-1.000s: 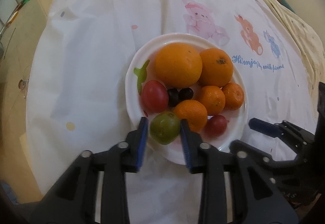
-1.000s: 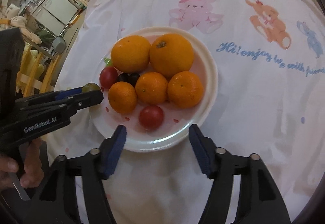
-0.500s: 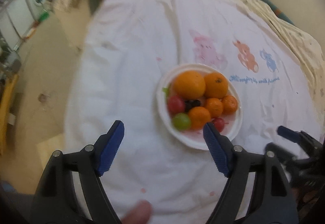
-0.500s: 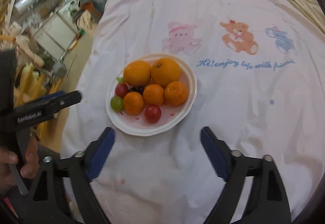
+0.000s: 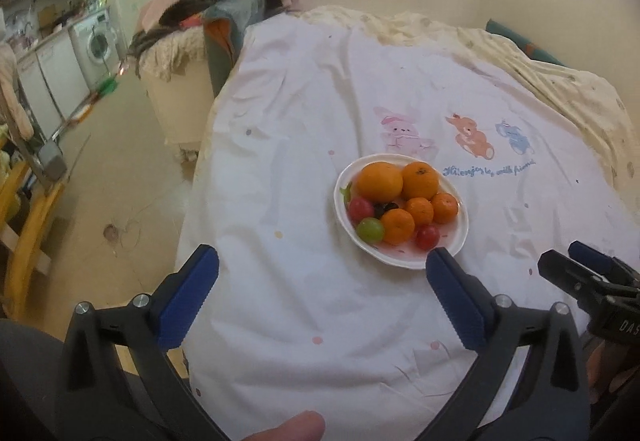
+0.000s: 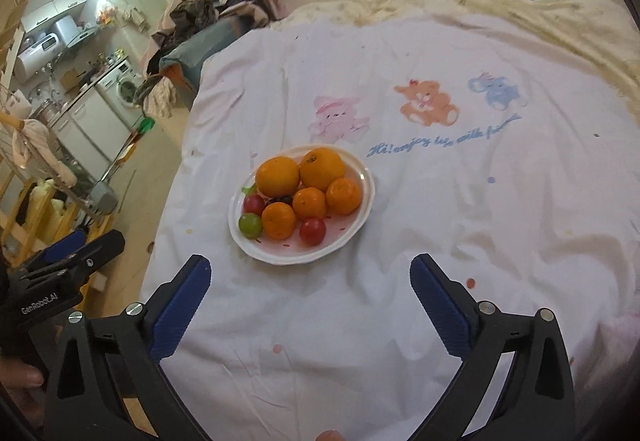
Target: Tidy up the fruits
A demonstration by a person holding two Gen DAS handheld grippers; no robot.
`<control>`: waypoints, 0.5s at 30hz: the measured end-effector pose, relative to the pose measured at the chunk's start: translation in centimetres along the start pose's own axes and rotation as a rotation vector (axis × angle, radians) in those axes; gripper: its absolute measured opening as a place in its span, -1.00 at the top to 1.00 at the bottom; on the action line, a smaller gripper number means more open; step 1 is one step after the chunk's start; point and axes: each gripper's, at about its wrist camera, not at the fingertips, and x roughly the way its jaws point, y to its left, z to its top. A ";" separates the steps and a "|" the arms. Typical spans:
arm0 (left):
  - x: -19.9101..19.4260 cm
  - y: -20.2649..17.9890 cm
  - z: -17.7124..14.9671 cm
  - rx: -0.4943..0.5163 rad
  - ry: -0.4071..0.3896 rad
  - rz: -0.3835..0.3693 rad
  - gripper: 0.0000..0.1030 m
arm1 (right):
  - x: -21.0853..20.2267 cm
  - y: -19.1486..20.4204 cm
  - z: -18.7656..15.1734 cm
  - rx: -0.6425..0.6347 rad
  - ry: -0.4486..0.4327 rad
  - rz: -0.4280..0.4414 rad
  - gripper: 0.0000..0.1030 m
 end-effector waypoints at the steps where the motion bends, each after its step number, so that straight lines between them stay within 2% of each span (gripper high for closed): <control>1: -0.3 -0.1 -0.3 0.006 -0.020 -0.006 -0.99 | -0.1 0.1 -0.2 -0.010 -0.011 -0.006 -0.99; 4: -0.7 -0.1 -1.0 -0.016 -0.042 -0.054 -0.99 | -0.5 0.1 -0.8 -0.024 -0.049 -0.027 -0.99; 7: 0.3 -0.4 -1.6 -0.011 -0.015 -0.026 -0.99 | 0.0 0.3 -0.7 -0.036 -0.059 -0.033 -0.99; 11: 1.2 -0.5 -1.7 -0.017 0.018 -0.028 -0.99 | 0.7 1.3 -0.5 -0.076 -0.080 -0.053 -0.99; 15: 1.1 -0.5 -1.7 -0.016 0.005 -0.027 -0.99 | 1.1 1.8 -0.6 -0.110 -0.083 -0.062 -0.99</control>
